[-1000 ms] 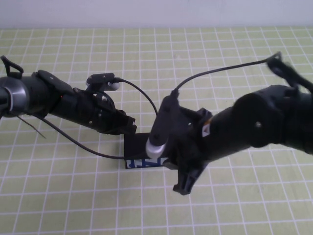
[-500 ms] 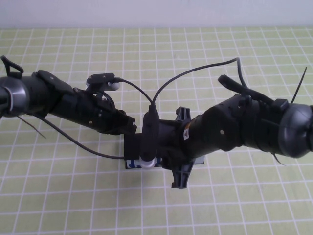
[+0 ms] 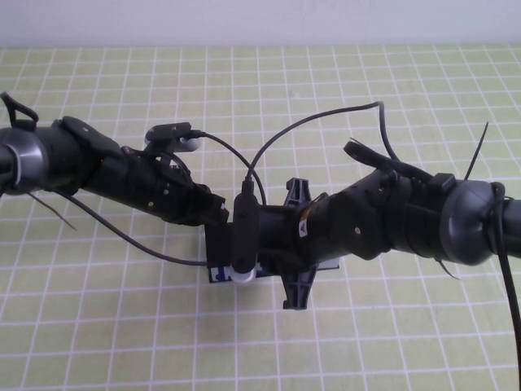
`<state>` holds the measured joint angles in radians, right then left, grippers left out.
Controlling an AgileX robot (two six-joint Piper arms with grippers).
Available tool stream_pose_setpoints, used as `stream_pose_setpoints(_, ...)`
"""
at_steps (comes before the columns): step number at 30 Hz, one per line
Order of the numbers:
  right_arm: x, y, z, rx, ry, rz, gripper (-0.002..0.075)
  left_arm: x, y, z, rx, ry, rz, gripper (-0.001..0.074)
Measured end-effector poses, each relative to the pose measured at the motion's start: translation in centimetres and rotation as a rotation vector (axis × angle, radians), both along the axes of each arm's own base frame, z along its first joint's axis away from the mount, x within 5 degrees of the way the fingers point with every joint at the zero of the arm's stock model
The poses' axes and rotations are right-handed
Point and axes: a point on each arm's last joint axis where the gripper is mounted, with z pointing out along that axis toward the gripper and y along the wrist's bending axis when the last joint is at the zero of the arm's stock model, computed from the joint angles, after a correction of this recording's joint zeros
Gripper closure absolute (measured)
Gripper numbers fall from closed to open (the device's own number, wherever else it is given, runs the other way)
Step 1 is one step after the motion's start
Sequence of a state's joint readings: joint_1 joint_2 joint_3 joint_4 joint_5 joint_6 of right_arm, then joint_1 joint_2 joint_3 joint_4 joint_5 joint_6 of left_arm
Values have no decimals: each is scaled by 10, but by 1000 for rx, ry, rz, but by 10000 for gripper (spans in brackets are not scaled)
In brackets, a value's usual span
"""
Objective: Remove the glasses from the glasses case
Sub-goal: Pick up the glasses from the glasses case
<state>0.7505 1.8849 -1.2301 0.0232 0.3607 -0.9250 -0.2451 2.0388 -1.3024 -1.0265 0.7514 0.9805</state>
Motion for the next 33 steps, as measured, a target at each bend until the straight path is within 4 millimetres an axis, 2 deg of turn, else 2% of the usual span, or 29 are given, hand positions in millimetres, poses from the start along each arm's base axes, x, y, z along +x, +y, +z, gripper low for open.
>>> stream_pose_setpoints(6, 0, 1, 1, -15, -21, 24, 669, 1, 0, 0, 4, -8, 7, 739)
stream_pose_setpoints(11, -2, 1, 10, -2, -37, 24, 696, 1, 0, 0, 4, -10, 8, 739)
stream_pose_setpoints(18, -3, -1, 36, 55, -84, 7, 725, 1, 5, 1, -1, 5, -1, 739)
stream_pose_setpoints(21, -2, -2, 36, 62, -79, -6, 727, 2, 16, 14, -8, -18, 9, 739)
stream_pose_setpoints(25, 1, -5, 37, 70, -78, -24, 727, 0, 38, 53, -28, -109, 56, 739)
stream_pose_setpoints(29, 4, -7, 38, 72, -78, -35, 728, -24, 49, 89, -61, -264, 5, 739)
stream_pose_setpoints(31, 4, -7, 38, 72, -78, -35, 728, -46, 46, 96, -114, -370, -96, 739)
stream_pose_setpoints(33, 4, -7, 38, 72, -78, -35, 728, -68, 42, 94, -195, -452, -190, 739)
